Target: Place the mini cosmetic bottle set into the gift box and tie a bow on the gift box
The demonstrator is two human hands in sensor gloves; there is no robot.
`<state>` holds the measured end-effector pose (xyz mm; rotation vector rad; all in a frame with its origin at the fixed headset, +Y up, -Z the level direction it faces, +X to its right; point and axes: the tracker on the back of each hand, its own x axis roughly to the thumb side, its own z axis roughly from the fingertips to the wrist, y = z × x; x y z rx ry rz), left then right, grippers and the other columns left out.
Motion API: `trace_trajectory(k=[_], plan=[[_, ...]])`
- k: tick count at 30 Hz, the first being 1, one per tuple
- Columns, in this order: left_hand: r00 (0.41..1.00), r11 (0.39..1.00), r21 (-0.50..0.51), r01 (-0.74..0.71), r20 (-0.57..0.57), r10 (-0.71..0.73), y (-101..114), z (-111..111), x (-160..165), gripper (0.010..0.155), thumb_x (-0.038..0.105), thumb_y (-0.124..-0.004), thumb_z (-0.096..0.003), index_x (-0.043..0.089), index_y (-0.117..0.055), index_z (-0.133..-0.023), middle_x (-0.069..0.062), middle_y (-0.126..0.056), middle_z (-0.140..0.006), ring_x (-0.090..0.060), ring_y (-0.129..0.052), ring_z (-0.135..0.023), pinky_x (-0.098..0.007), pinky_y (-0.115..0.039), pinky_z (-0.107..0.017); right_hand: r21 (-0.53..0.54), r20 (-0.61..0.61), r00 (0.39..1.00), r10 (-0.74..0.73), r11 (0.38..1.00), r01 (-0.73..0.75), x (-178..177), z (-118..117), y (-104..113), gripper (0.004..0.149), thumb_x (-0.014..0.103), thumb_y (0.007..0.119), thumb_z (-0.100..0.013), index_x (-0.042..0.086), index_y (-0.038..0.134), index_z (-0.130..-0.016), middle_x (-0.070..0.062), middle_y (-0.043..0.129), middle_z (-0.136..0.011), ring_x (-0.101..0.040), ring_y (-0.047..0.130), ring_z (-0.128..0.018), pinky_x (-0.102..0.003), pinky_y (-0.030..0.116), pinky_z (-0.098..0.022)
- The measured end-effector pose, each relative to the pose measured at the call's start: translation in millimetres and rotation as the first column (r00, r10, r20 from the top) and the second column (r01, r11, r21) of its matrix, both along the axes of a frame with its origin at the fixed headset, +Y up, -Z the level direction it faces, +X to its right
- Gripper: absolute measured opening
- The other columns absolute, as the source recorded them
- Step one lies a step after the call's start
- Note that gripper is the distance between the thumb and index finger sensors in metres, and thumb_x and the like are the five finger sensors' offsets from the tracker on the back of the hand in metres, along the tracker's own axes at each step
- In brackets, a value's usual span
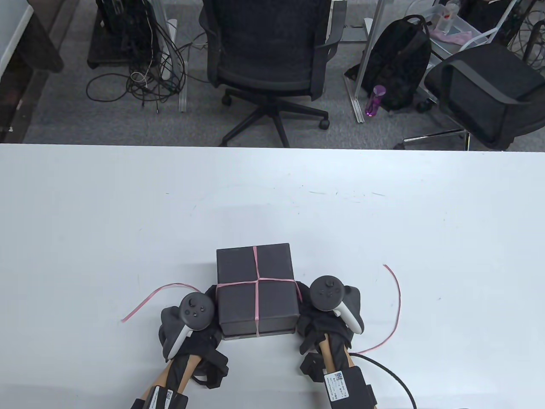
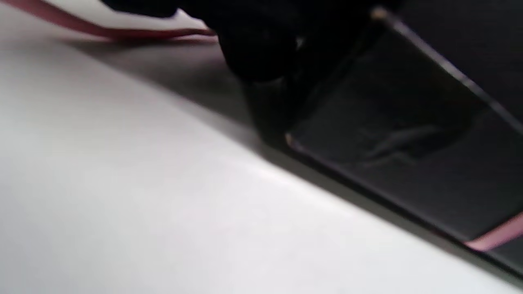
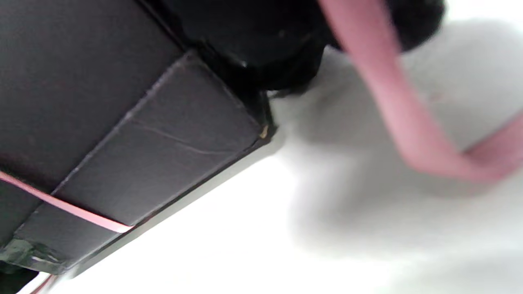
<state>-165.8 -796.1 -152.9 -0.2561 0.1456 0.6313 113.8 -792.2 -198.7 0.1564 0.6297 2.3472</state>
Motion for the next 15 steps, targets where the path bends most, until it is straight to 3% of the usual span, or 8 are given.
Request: trace_trajectory(k=[4,7,9,12,15], plan=[[0.990,0.988,0.062,-0.140,-0.022,0.142,4.3,0.6,-5.3,0.053,0.035,-0.047,-0.0636,0.021,-0.042,-0.115,-0.014,-0.083,-0.090,-0.004,-0.091,-0.024,-0.026,-0.087,-0.021,-0.001,0.081,0.973,-0.214,0.977,0.215,4.0,1.7,2.4,0.058,0.029,0.041,-0.063,0.007,0.030,-0.115,-0.038,0.078,-0.083,-0.007,0.085,-0.024,-0.029,0.084,-0.020],[0.964,0.962,0.068,-0.264,-0.008,0.266,6.2,0.0,-9.9,0.055,0.038,-0.044,-0.0638,0.028,-0.033,-0.116,-0.018,-0.081,-0.094,-0.003,-0.089,-0.024,-0.026,-0.087,-0.021,-0.029,0.051,0.958,-0.281,0.959,0.282,7.1,0.3,4.6,0.057,0.032,0.039,-0.063,0.016,0.022,-0.115,-0.043,0.073,-0.089,-0.005,0.084,-0.023,-0.027,0.084,-0.019],[0.922,0.921,0.063,-0.385,-0.003,0.386,6.7,-0.1,-14.0,0.056,0.040,-0.043,-0.0640,0.034,-0.026,-0.116,-0.021,-0.078,-0.097,-0.002,-0.087,-0.024,-0.026,-0.086,-0.021,-0.115,0.037,0.916,-0.400,0.908,0.402,9.7,-1.0,2.4,0.057,0.033,0.037,-0.063,0.019,0.016,-0.114,-0.043,0.072,-0.090,-0.004,0.085,-0.024,-0.026,0.085,-0.020],[0.843,0.841,0.058,-0.538,0.019,0.538,7.6,-0.8,-19.3,0.055,0.044,-0.043,-0.0641,0.040,-0.026,-0.116,-0.024,-0.073,-0.101,-0.001,-0.086,-0.026,-0.025,-0.085,-0.023,-0.157,0.049,0.833,-0.551,0.820,0.551,13.1,-2.0,2.4,0.058,0.035,0.038,-0.063,0.023,0.011,-0.114,-0.041,0.075,-0.086,-0.005,0.084,-0.025,-0.027,0.084,-0.021],[0.782,0.778,0.081,-0.623,0.024,0.623,7.6,-0.9,-21.9,0.055,0.048,-0.046,-0.0637,0.042,-0.031,-0.116,-0.026,-0.071,-0.101,-0.001,-0.085,-0.026,-0.024,-0.085,-0.022,-0.144,0.023,0.808,-0.589,0.798,0.586,14.3,-1.9,5.7,0.060,0.038,0.037,-0.064,0.024,0.008,-0.114,-0.039,0.075,-0.083,-0.004,0.083,-0.025,-0.025,0.083,-0.021]])
